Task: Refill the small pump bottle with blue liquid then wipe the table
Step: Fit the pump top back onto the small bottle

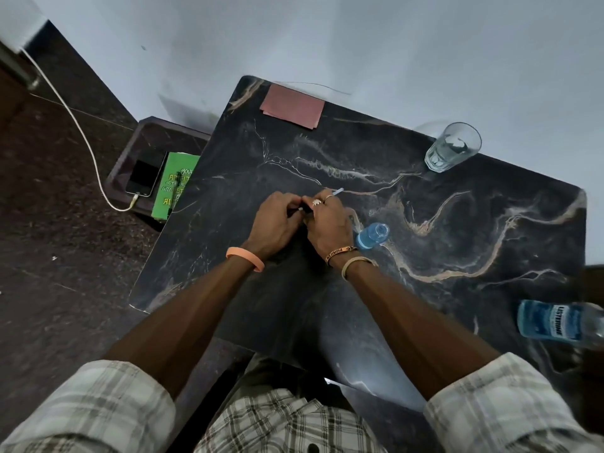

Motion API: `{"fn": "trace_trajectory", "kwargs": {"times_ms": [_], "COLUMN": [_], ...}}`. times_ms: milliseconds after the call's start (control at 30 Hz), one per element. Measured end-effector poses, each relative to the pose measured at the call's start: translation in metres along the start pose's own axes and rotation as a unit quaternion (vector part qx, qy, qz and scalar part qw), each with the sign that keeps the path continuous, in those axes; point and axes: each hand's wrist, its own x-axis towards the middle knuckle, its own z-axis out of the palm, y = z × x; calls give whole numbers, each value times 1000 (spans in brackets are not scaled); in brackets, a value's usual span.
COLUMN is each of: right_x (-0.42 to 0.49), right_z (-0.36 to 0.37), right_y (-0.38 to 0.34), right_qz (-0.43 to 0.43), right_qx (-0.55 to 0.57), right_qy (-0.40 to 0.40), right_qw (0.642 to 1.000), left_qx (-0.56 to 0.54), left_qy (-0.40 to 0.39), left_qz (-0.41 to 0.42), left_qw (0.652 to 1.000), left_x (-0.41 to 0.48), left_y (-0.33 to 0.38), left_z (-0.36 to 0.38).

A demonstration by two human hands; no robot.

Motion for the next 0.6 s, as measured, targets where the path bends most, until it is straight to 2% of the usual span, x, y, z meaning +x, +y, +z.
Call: {"fn": "trace_trajectory", "kwargs": {"times_ms": [167,333,467,600], "right_x": [18,17,7,-2], "right_z": [-42,-86,-114,-136], "right_y": [8,26,46,64], "right_qz": [-35,-60,-65,-42], "right_qx": [-61,-124,-129,-90], "right_qy": [78,116,154,140], "right_qw": [994,984,977,985], "left_qx": [-29,-199,-271,-305], "left_qy": [38,78,55,24], "left_qz": [48,28,50,82], "left_qw": [998,977,960,949], "left_x": [17,18,13,6], "left_y": [40,83,111,142], "left_z": [-21,-23,-21,-17]}}
